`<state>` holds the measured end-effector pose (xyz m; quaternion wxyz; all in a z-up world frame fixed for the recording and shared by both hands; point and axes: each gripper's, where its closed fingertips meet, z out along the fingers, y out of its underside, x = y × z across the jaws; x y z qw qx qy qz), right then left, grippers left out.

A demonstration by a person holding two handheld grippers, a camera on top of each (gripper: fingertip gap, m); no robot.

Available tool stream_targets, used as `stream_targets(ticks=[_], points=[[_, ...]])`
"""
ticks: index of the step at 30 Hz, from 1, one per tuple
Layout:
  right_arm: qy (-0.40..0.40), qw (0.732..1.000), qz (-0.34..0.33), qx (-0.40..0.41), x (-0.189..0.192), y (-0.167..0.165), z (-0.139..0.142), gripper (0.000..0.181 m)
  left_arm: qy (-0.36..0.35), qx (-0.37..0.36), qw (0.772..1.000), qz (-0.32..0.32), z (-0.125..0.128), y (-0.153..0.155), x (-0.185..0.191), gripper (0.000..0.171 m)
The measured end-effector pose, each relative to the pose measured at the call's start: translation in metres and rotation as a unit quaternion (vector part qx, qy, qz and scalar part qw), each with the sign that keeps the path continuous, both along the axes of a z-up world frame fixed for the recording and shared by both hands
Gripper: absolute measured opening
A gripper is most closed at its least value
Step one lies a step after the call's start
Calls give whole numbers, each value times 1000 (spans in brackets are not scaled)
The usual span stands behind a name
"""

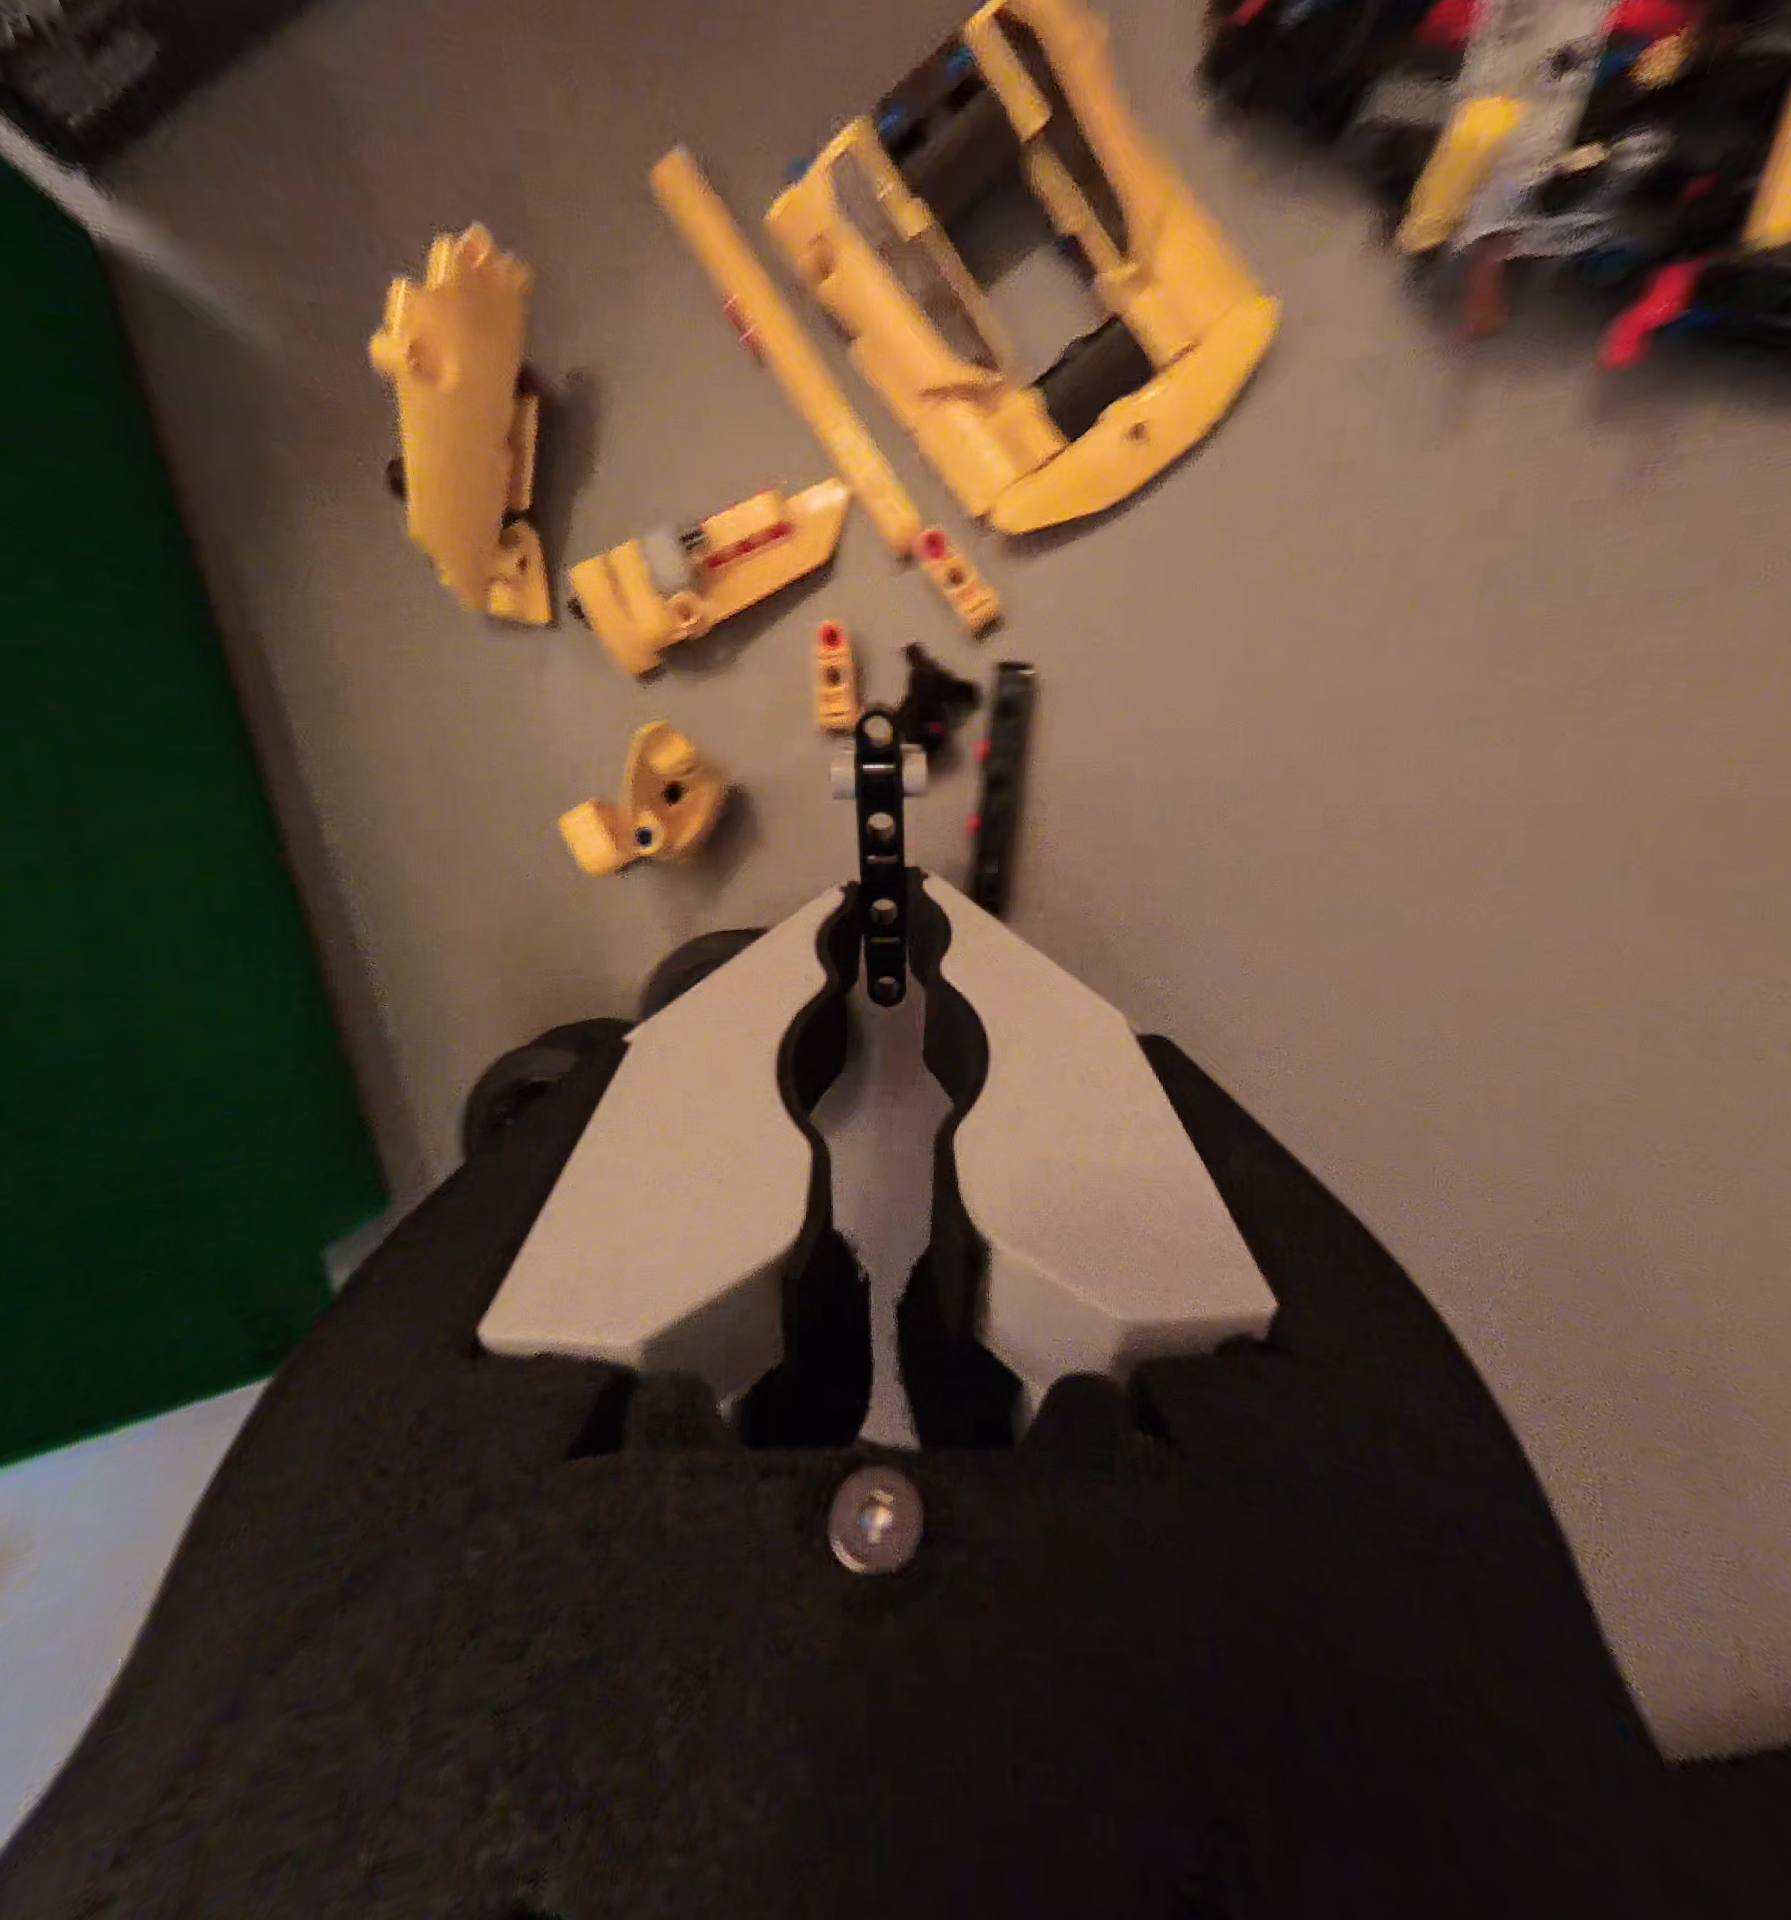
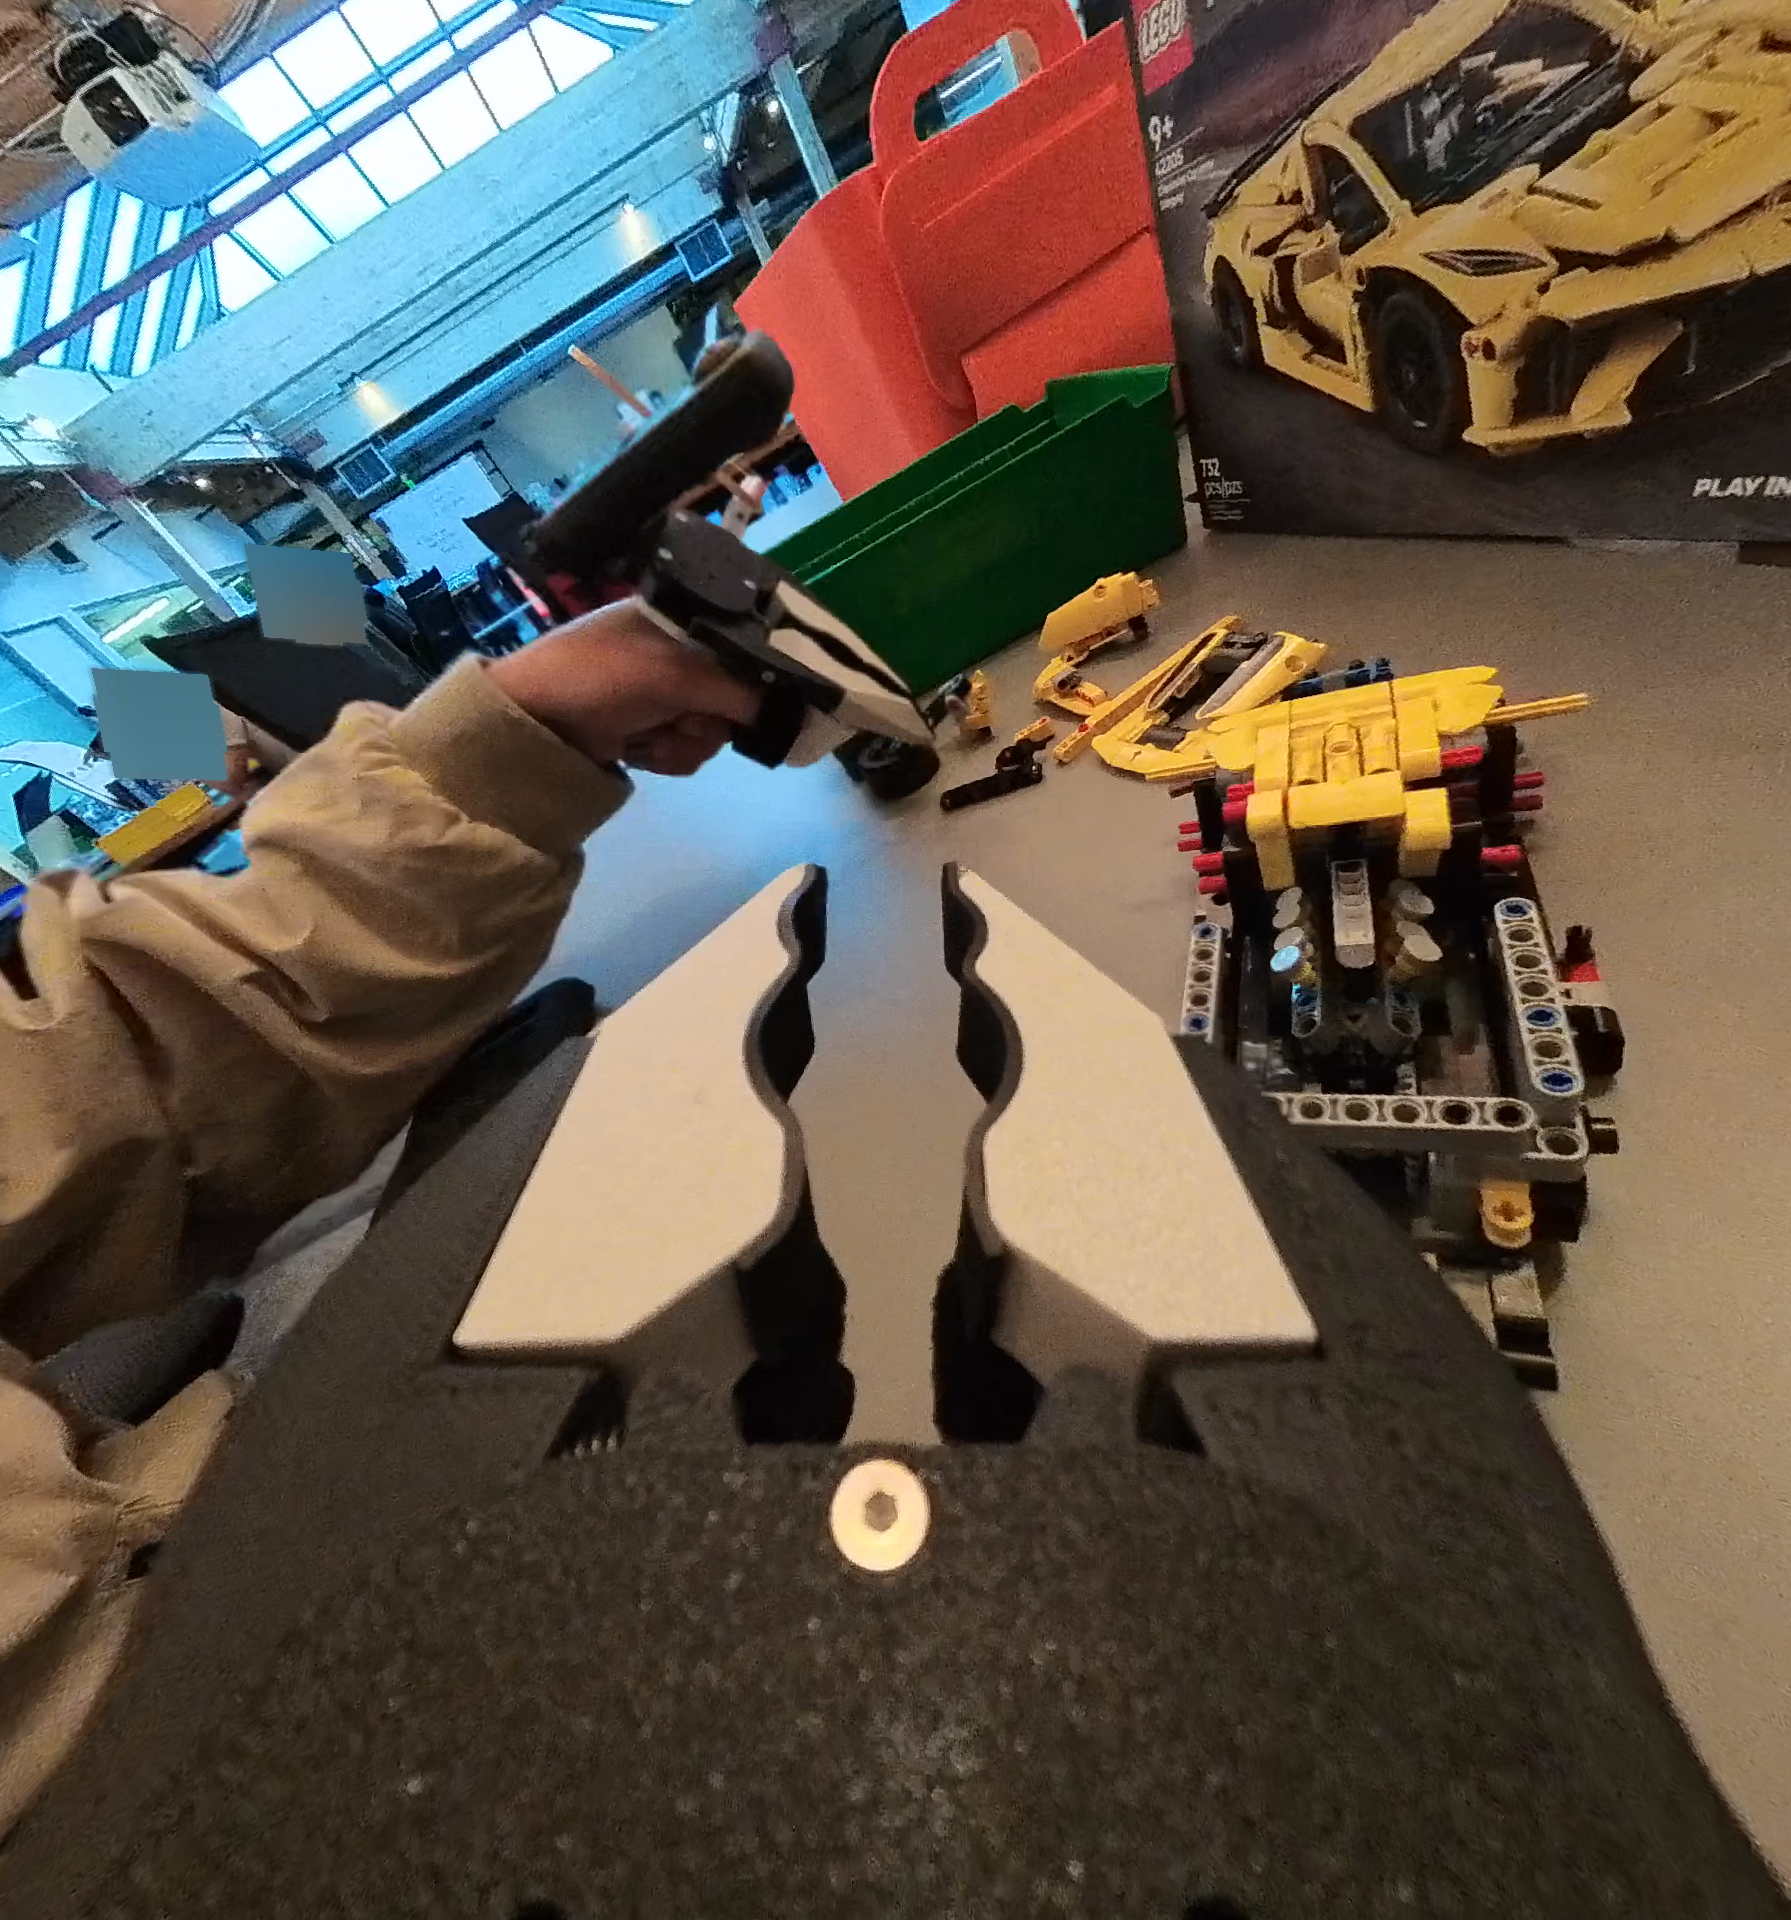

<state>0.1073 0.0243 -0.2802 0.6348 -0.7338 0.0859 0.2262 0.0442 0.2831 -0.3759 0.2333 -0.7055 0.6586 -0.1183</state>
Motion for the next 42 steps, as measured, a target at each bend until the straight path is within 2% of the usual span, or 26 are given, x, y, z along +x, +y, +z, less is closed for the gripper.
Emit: stream_targets(ticks=[2,5,10,13,15,17,19,21,23,25,26,29,32,33,35,40,42], points=[[12,1000,-2,6,2,-2,3,20,10,-22,1000,1,-2,8,4,6],[28,999,-8,16,7,-5,7,18,31,-58,998,-4,-11,3,9,6],[50,998,-20,28,19,-11,13,17,66,-32,997,11,-30,7,9,7],[65,997,-31,39,28,-17,17,15,37,-14,999,37,-17,9,14,29],[76,995,-39,47,34,-21,19,15,-16,7,999,38,6,-1,26,31],[86,994,-44,54,38,-23,20,14,-84,-30,996,-16,26,-49,48,32],[95,993,-45,57,41,-25,20,14,-120,-114,977,-138,31,-129,64,31],[103,992,-43,58,41,-26,20,13,-112,-127,952,-254,19,-187,66,31],[105,992,-41,58,41,-27,19,13,-109,-99,924,-352,0,-220,62,31],[102,992,-42,56,41,-28,18,13,-89,-63,923,-368,-19,-222,67,32],[102,992,-41,56,41,-28,17,13,-88,-75,921,-372,-22,-227,69,32],[104,992,-40,56,42,-29,18,13,-100,-125,916,-369,-22,-238,76,35],[110,992,-36,53,42,-28,17,13,-102,-107,916,-373,-28,-238,82,35],[112,992,-33,53,42,-28,16,13,-106,-106,913,-379,-28,-240,81,24],[113,992,-32,53,41,-28,17,13,-106,-105,913,-379,-28,-238,79,18],[114,992,-19,43,35,-25,14,14,-102,-82,916,-378,-27,-228,59,17],[112,993,21,19,19,-22,8,10,-119,-60,920,-368,-22,-223,52,16]])
